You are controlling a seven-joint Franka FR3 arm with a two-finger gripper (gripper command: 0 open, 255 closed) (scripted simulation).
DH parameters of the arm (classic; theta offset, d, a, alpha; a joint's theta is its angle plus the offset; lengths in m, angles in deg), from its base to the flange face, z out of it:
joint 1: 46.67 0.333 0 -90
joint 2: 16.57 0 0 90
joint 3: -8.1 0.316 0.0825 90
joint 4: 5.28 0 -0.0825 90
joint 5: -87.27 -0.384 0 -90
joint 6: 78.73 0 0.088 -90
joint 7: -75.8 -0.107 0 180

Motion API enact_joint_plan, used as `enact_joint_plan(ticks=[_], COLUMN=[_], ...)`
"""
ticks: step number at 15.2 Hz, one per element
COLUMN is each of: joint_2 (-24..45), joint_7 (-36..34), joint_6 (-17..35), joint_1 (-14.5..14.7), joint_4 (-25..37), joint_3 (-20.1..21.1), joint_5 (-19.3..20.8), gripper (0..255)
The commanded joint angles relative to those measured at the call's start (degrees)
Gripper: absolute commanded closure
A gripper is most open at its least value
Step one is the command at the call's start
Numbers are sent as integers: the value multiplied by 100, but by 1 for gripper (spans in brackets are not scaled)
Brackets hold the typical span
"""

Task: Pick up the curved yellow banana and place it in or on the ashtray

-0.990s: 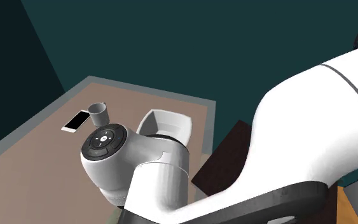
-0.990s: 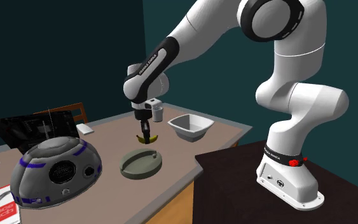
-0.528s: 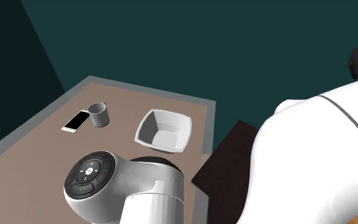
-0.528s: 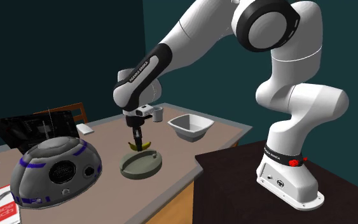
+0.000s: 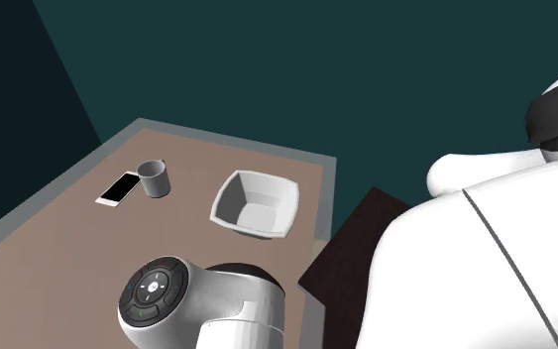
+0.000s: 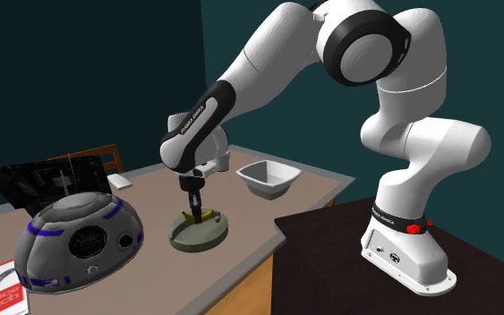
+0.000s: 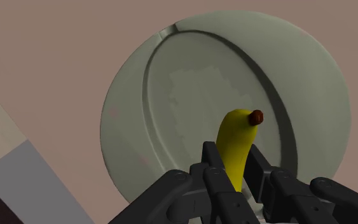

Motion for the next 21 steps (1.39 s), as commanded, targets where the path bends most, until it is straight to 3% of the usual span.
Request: enact_joint_plan(ticks=[1, 8, 9, 14, 18, 21], joint_2=[-107, -107, -107, -107, 367, 367], joint_7=[51, 51, 51, 51, -220, -220], joint_6=[71, 71, 71, 71, -364, -364], joint_1=[-79, -79, -79, -79, 251, 252], joint_4=[33, 33, 33, 34, 35, 35], joint_3=[95, 95, 95, 95, -370, -370], joint_5=[-91, -91, -91, -91, 371, 371], gripper=[255, 255, 0, 0, 0, 0])
